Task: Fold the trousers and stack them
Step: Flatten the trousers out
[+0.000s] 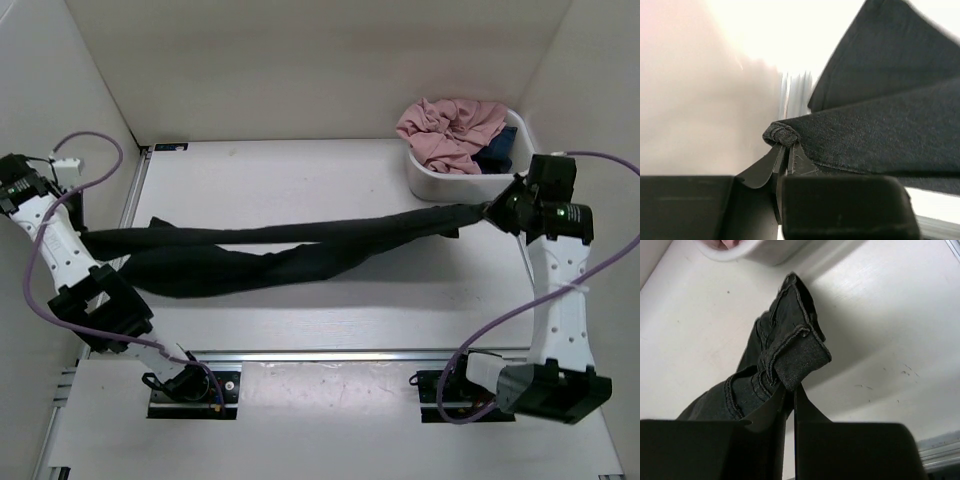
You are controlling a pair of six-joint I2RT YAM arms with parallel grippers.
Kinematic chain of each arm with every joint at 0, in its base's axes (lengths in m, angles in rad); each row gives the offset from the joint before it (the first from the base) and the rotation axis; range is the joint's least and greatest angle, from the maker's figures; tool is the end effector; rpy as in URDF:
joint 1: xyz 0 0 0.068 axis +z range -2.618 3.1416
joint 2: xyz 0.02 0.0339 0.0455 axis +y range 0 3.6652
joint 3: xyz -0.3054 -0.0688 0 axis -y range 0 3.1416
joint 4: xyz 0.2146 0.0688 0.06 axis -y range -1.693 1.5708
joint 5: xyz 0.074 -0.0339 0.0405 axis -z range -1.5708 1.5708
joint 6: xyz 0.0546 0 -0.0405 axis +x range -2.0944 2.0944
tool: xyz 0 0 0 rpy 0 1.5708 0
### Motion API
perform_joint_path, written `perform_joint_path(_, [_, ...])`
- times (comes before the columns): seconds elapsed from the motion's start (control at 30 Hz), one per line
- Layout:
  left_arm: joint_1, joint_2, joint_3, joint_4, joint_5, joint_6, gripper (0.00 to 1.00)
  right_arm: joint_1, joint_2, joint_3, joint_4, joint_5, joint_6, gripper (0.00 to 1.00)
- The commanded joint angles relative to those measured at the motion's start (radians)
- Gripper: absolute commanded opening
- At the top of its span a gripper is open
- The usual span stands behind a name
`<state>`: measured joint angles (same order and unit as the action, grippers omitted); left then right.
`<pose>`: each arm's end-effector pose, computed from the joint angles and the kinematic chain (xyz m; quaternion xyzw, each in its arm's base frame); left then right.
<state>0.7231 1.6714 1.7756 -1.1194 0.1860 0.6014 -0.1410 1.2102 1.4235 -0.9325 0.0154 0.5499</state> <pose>0.2505 0.2076 0.3909 -0.0328 0.9573 0.0975 0.2702 0.2039 -0.0298 0.4186 0.3114 0.8558 0.0770 0.4059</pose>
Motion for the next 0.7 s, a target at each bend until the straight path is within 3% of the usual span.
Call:
perform_joint_path(0.0, [0.016,-0.07,-0.166,0.031,-0.111,0.063,0.14,-0.028,-0.099,-0.092,-0.015,0.058,-0.001,0.0])
perform_joint_path(0.13, [0.016,-0.139,-0.242,0.076,-0.164,0.095,0.14,-0.028,-0.195,-0.176,-0.048,0.106,-0.011,0.0])
perform_joint_path(0.33, [0.007,-0.165,-0.151,0.087,-0.174,0.124,0.14,-0.028,-0.247,-0.135,-0.11,0.173,-0.041,0.0])
perform_joint_path(0.53, [-0.099,0.063,-0.18,0.069,-0.22,0.063,0.17,-0.028,-0.212,-0.287,-0.025,0.127,-0.031,0.0])
perform_joint_path(0.67, [-0.201,0.252,-0.041,0.078,-0.22,-0.047,0.21,-0.028,-0.147,-0.374,0.073,0.078,0.013,0.0])
